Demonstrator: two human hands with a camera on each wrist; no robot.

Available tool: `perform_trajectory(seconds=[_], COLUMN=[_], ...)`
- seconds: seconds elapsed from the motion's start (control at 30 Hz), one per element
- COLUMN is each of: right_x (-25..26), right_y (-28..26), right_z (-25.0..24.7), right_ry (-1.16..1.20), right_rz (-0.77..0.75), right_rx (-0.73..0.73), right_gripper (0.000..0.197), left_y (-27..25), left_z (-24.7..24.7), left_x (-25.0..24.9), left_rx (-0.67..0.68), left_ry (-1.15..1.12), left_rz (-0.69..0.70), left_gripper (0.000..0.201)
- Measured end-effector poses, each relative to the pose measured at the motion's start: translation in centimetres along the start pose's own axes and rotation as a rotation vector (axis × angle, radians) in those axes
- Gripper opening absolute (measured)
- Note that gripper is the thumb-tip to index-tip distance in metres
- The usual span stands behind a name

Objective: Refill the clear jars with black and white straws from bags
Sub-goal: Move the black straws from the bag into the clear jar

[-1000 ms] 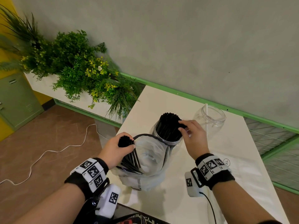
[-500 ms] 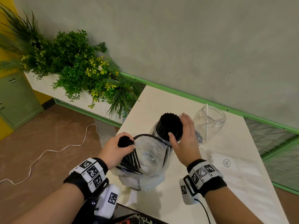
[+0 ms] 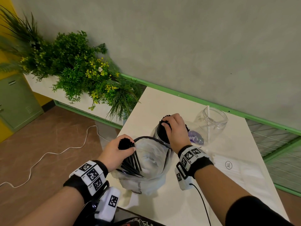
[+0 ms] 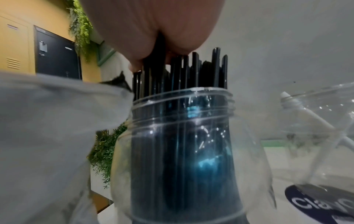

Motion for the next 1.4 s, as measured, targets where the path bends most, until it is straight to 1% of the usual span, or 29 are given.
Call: perform_trajectory(seconds=[0.07, 0.13, 0.23, 0.3, 0.37, 0.47, 0.53, 0.6, 0.77, 0.83, 0.93, 1.0, 1.1, 1.23, 1.27, 1.3, 1.33, 1.4], right_x=[0.2, 0.2, -0.1, -0.5, -0.7, -1.3, -1.7, -2.3, -3.1, -3.1, -2.8, -2.7, -2.6, -1.7, -1.4, -1.3, -1.3, -1.7], right_y=[0.2, -0.2, -1.4, -1.9, -2.1, -1.7, -1.1, -0.5, 1.7, 2.5, 3.4, 3.5, 3.6, 4.1, 4.4, 4.7, 5.0, 5.2], right_z=[0.1, 0.5, 1.1, 1.0, 0.6, 0.1, -0.4, -0.8, -2.0, -1.7, -0.7, 0.0, 0.3, -0.3, -0.5, -0.7, -0.6, -0.2], right_ry=[0.000, -0.064, -0.210, -0.250, -0.282, -0.509, -0.609, -0.650, -0.690, -0.677, -0.585, -0.535, -0.518, -0.385, -0.381, -0.402, -0.447, -0.538], right_rz=[-0.025, -0.082, -0.251, -0.297, -0.305, -0.283, -0.232, -0.197, -0.222, -0.184, -0.087, -0.026, 0.011, 0.010, 0.018, 0.041, 0.076, 0.147], right_rx=[0.011, 0.042, 0.103, 0.142, 0.190, 0.320, 0.476, 0.616, 0.658, 0.693, 0.739, 0.716, 0.592, 0.283, 0.232, 0.215, 0.242, 0.390], right_gripper=[0.015, 0.016, 0.027, 0.034, 0.043, 0.049, 0.063, 0.074, 0.072, 0.074, 0.075, 0.069, 0.057, 0.042, 0.040, 0.039, 0.039, 0.041], left_y=[0.0, 0.0, 0.1, 0.0, 0.0, 0.0, 0.0, -0.1, -0.2, -0.2, -0.2, -0.3, -0.3, -0.2, -0.2, -0.2, -0.2, -0.1], left_z=[0.0, 0.0, 0.1, 0.1, 0.0, 0.0, 0.0, 0.0, 0.1, 0.1, 0.0, 0.0, 0.0, -0.1, -0.1, -0.1, -0.1, -0.1], left_x=[0.0, -0.1, -0.1, 0.0, 0.0, 0.0, 0.0, 0.0, -0.1, -0.2, -0.3, -0.3, -0.4, -0.3, -0.2, -0.2, -0.2, -0.1], left_rx=[-0.001, 0.002, 0.008, 0.009, 0.009, 0.015, 0.018, 0.016, 0.018, 0.020, 0.042, 0.049, 0.043, 0.044, 0.047, 0.050, 0.050, 0.048], left_ry=[-0.012, -0.022, -0.021, -0.022, -0.016, -0.014, -0.019, -0.027, -0.025, -0.026, -0.029, -0.020, -0.010, -0.010, -0.010, -0.006, -0.003, -0.007], left_rz=[0.000, -0.001, -0.001, 0.002, 0.006, 0.006, 0.008, 0.008, 0.010, 0.018, 0.026, 0.025, 0.025, 0.024, 0.021, 0.020, 0.021, 0.024], left_gripper=[0.010, 0.010, 0.010, 0.010, 0.010, 0.009, 0.009, 0.010, 0.010, 0.012, 0.021, 0.023, 0.024, 0.022, 0.022, 0.021, 0.021, 0.021])
Point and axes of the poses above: each hand's wrist, its own y-axis towards the middle knuckle, its own z-axis out of the palm, x = y × z, the point moved 3 cm from there along y, towards the middle knuckle, and after that the axes turned 5 degrees about x, right-handed, at the moved point
